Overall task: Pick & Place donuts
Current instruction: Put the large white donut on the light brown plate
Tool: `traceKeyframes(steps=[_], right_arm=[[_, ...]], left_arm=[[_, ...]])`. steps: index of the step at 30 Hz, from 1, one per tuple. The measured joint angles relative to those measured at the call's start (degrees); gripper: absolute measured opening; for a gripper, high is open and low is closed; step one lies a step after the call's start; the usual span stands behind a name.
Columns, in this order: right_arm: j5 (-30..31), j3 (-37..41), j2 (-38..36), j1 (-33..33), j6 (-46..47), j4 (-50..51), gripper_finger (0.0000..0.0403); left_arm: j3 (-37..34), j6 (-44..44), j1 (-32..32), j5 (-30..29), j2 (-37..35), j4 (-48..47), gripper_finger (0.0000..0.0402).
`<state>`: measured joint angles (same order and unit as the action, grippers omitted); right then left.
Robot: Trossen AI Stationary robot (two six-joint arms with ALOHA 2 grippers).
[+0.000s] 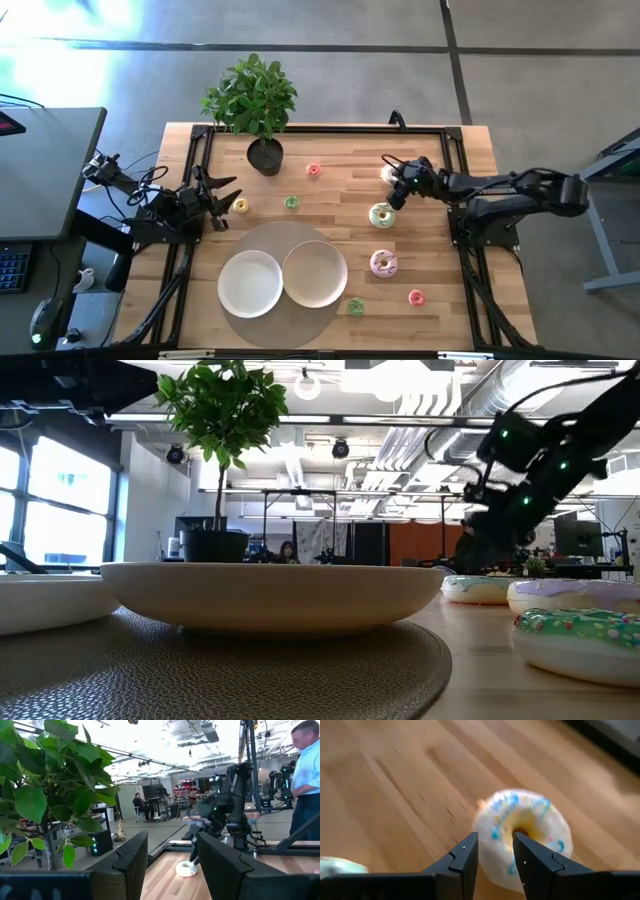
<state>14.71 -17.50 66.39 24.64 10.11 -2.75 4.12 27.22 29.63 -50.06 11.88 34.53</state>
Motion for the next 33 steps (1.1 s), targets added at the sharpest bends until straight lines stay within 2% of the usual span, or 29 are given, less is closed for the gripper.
traceKeyframes(steps=[8, 11, 14, 17, 20, 24, 27, 30, 33], right_arm=[[0.77, -0.11, 8.09, 1.68, -1.57, -4.76, 0.0119], [-0.89, -0.13, 9.89, 1.75, -2.42, -6.45, 0.0113], [-1.79, -0.2, 11.08, 1.78, -0.72, -6.64, 0.0089], [-1.71, -0.19, 11.52, 1.76, 0.23, -7.0, 0.0044], [0.26, 0.09, 10.87, 0.79, 1.64, -9.14, 0.0012], [-2.5, 0.07, 7.79, -2.36, 4.59, -19.63, 0.0026], [-5.83, 0.07, 6.71, -6.41, 8.01, -31.01, 0.0019], [-10.45, -0.03, 6.95, -12.09, 8.46, -43.45, 0.0008], [-10.25, -0.72, 8.69, -19.24, 9.11, -47.49, 0.0011]], left_arm=[[0.04, 0.0, 0.0, 0.02, 0.0, -0.05, 0.0168], [0.04, 0.0, 0.0, 0.02, 0.0, -0.07, 0.0168], [0.04, 0.0, 0.0, 0.02, 0.0, -0.1, 0.0168], [0.04, -0.01, 0.0, 0.02, 0.0, -0.12, 0.0168], [0.07, -0.01, 0.0, 0.04, -0.01, -0.14, 0.0168], [0.07, -0.02, 0.0, 0.02, -0.02, -0.14, 0.0168], [0.07, -0.02, 0.0, 0.05, -0.02, -0.14, 0.0168], [0.07, -0.02, 0.0, 0.13, -0.02, -0.14, 0.0168], [0.09, -0.02, 0.0, 0.24, -0.02, -0.14, 0.0168]])
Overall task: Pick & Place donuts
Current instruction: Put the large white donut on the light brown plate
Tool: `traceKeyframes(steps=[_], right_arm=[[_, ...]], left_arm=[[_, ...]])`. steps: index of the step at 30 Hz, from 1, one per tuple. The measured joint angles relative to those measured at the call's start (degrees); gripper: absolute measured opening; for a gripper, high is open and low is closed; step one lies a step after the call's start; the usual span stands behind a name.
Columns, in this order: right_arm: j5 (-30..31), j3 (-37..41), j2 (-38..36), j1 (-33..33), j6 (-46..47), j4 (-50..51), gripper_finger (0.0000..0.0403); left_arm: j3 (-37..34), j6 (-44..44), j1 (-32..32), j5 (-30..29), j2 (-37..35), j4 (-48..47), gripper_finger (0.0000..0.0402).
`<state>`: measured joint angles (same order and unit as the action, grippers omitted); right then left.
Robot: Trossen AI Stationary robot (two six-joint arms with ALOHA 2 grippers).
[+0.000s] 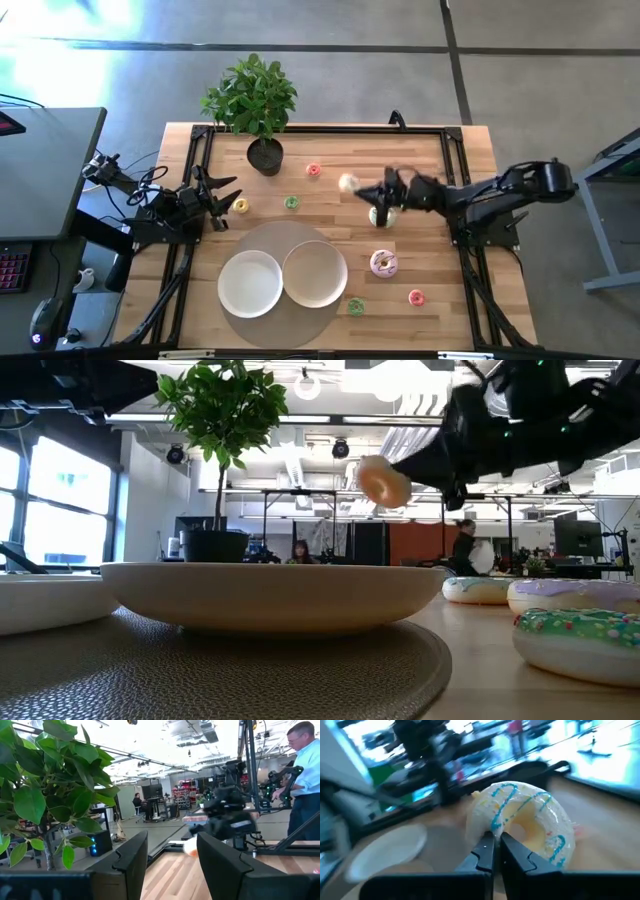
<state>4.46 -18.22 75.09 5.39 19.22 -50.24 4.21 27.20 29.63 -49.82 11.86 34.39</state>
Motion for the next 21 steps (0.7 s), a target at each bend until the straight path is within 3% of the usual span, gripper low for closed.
traceKeyframes(steps=[5, 13, 17, 21], right_arm=[[5.6, -8.64, 7.86, -10.73, -0.53, 5.46, 0.0009], [-4.2, -32.8, 24.68, -19.21, -7.6, 28.96, 0.0013], [2.05, -42.43, 30.22, -20.42, -7.87, 45.37, 0.0014], [6.68, -48.68, 34.18, -20.7, -9.25, 54.55, 0.0019]], left_arm=[[0.02, -0.02, 0.0, 0.2, 0.0, 0.15, 0.0168], [0.02, -0.48, 0.0, 0.86, 0.0, 0.15, 0.0168], [0.02, -0.5, 0.0, 0.99, 0.0, 0.13, 0.0168], [0.02, -0.52, 0.0, 1.78, 0.0, -0.29, 0.0168]])
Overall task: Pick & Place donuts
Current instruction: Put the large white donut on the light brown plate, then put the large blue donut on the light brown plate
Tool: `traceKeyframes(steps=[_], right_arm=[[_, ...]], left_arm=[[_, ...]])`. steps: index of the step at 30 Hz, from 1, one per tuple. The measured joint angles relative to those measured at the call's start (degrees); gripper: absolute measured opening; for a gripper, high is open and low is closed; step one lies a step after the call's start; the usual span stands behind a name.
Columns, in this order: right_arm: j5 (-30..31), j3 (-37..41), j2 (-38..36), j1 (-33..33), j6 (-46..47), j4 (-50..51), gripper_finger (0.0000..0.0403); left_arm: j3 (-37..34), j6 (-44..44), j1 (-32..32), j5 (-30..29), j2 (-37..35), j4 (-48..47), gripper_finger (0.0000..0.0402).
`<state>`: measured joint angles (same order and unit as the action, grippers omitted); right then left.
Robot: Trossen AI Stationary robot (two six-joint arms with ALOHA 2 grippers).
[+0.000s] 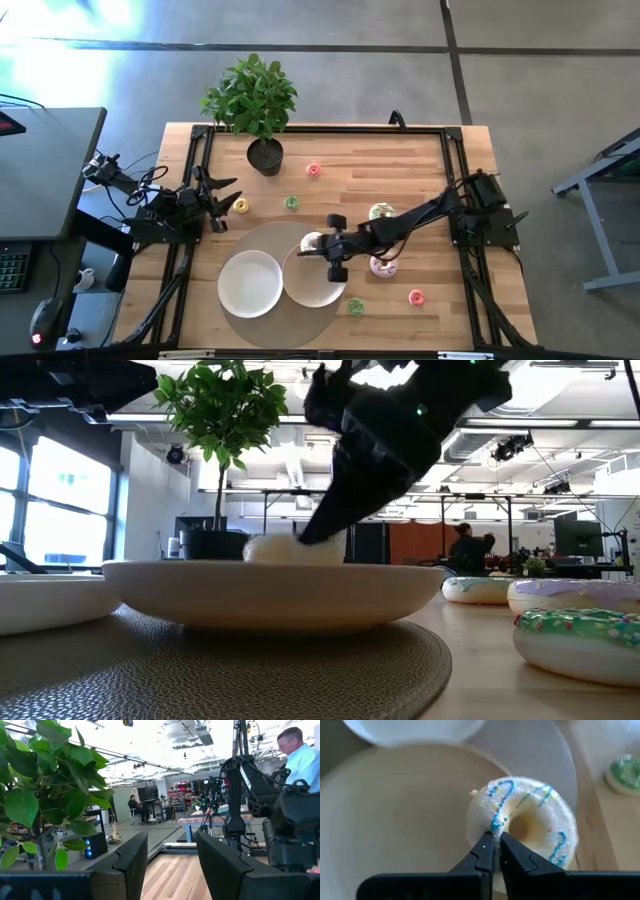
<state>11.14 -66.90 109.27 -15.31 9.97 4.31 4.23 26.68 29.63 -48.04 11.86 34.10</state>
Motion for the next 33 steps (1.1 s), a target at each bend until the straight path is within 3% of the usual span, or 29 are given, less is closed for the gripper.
traceKeyframes(steps=[14, 21, 24, 28, 31, 33], right_arm=[[-4.57, -2.29, 1.63, -0.07, -4.14, 0.8, 0.0115], [-7.92, -2.29, -2.44, -0.09, -3.92, 3.88, 0.0139], [-3.76, -2.27, -6.13, 0.04, -3.99, 9.23, 0.0141], [9.14, -2.31, -11.23, 0.31, -2.61, 20.13, 0.0141], [17.82, -2.3, -13.81, 0.35, 3.67, 31.12, 0.0138], [20.2, -2.28, -14.67, 0.37, 10.08, 37.77, 0.0138]], left_arm=[[0.0, -0.05, 0.0, 0.98, 0.02, -1.7, 0.0168], [0.0, -0.05, 0.0, 0.95, 0.02, -1.7, 0.0168], [0.0, -0.05, 0.0, 0.93, 0.02, -1.74, 0.0168], [0.0, -0.16, 0.0, 0.88, 0.02, -1.76, 0.0168], [0.0, -0.18, 0.0, 0.88, 0.02, -2.08, 0.0168], [0.0, -0.44, 0.0, 0.93, 0.02, -2.57, 0.0168]])
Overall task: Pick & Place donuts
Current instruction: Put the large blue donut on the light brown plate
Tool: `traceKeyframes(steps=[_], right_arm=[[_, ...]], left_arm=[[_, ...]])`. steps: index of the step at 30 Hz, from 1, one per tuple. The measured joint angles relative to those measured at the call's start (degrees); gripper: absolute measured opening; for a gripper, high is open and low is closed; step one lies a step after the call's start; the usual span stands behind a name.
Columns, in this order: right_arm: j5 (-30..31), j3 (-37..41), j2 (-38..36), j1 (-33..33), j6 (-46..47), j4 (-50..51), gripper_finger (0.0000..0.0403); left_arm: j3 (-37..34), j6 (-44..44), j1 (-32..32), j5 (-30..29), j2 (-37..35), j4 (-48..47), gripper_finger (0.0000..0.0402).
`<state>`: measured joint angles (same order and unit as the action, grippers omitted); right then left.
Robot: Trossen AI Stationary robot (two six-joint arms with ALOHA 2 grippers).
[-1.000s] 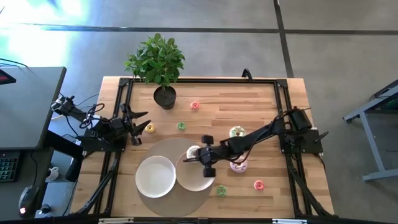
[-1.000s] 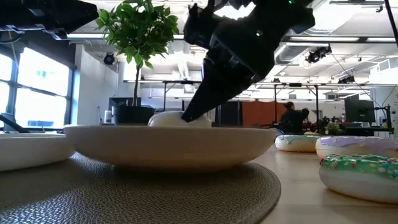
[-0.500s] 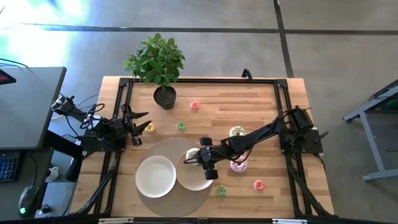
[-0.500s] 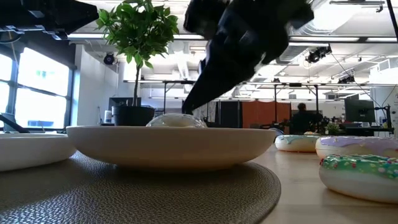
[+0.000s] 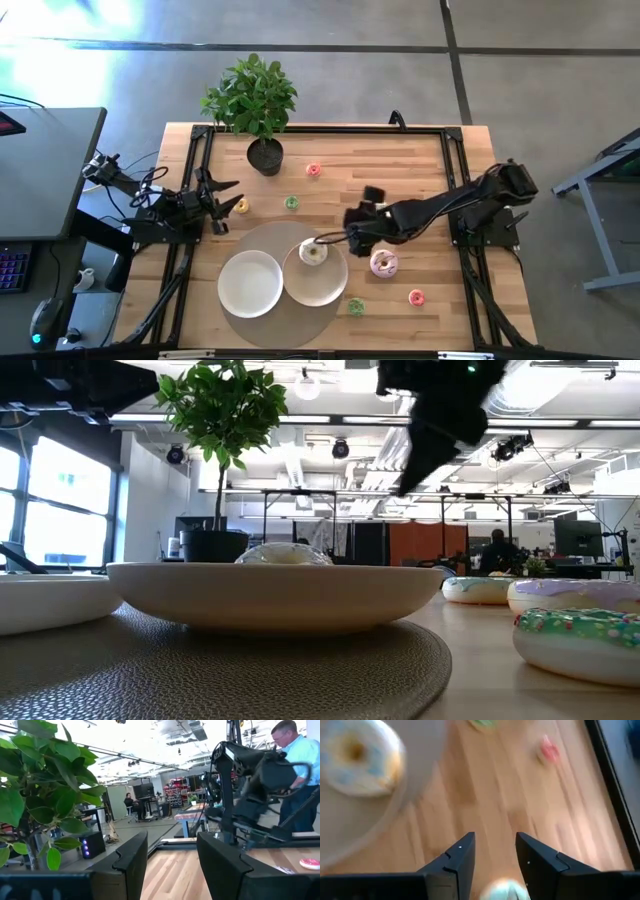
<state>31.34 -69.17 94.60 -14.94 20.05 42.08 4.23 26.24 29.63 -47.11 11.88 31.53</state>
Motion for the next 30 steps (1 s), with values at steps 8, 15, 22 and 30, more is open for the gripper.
traceKeyframes(steps=[8, 15, 22, 30], right_arm=[[-8.13, 9.28, -0.21, -0.02, 19.8, 3.51, 0.0136], [-7.81, 14.37, -0.21, 1.71, 19.59, -1.51, 0.0129], [-7.93, 19.38, -0.24, 7.37, 22.23, -3.83, 0.0129], [-13.07, 23.24, -0.5, 11.18, 22.09, -11.71, 0.01]], left_arm=[[0.0, -1.01, 0.0, 0.07, 0.0, -0.44, 0.0168], [0.0, -1.03, 0.0, 0.09, 0.0, -0.44, 0.0168], [0.0, -3.51, 0.0, 0.13, 0.0, -0.5, 0.0168], [0.0, -9.77, 0.02, -1.69, 0.0, -3.61, 0.0168]])
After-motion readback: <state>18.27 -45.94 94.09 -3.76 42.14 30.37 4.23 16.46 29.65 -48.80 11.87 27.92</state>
